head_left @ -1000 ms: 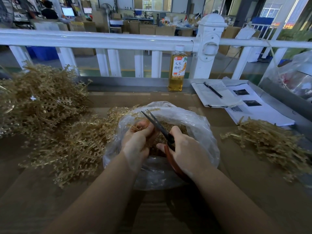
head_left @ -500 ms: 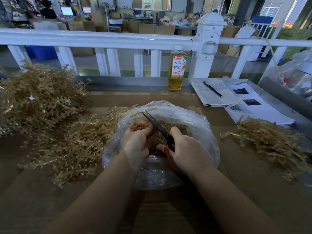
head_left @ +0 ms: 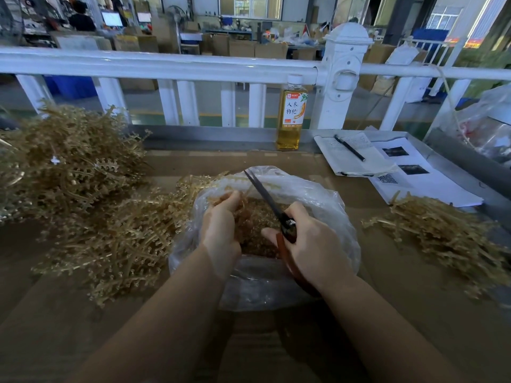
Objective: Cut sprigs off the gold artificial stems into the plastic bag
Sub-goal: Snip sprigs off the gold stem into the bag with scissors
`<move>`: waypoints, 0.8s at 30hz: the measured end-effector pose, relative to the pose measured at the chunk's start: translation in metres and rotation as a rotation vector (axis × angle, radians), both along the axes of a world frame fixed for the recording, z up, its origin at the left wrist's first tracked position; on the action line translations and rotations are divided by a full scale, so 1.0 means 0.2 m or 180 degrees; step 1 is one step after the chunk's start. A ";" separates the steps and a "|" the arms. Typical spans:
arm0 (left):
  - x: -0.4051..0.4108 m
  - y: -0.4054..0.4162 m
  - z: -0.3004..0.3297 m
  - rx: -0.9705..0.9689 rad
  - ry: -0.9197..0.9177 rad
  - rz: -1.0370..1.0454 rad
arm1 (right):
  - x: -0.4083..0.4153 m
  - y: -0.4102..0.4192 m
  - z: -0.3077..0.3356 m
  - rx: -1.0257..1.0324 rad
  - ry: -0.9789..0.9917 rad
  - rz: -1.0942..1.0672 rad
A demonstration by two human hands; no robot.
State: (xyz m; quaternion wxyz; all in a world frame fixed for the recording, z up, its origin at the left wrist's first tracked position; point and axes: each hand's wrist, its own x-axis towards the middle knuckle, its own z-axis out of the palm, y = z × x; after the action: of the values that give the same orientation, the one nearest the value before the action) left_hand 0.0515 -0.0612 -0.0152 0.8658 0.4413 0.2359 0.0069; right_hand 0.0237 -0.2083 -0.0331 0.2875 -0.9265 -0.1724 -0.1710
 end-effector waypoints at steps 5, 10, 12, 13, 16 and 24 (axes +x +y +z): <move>-0.01 -0.01 -0.01 0.0393 -0.0080 0.0052 | 0.01 0.00 0.01 0.0076 0.0004 0.0104; -0.03 0.01 -0.01 0.0049 -0.0339 -0.0231 | 0.03 0.00 0.00 0.0054 0.0353 0.0150; -0.02 0.02 -0.01 0.0001 -0.0349 -0.0306 | 0.04 0.00 0.01 0.0041 0.0418 0.0166; -0.02 0.02 -0.01 -0.0026 -0.0340 -0.0326 | 0.04 0.00 0.01 0.0038 0.0427 0.0179; 0.00 0.03 -0.02 -0.0034 -0.0262 -0.0354 | 0.03 0.00 0.02 0.0013 0.0492 0.0208; 0.01 0.03 -0.05 -0.0178 -0.0291 -0.0422 | 0.00 0.00 0.04 -0.0086 0.0590 0.0270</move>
State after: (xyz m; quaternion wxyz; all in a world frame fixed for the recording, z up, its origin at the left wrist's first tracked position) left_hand 0.0535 -0.0552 -0.0258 0.8861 0.4309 0.1666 -0.0369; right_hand 0.0230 -0.2077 -0.0244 0.2967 -0.9340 -0.1864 -0.0698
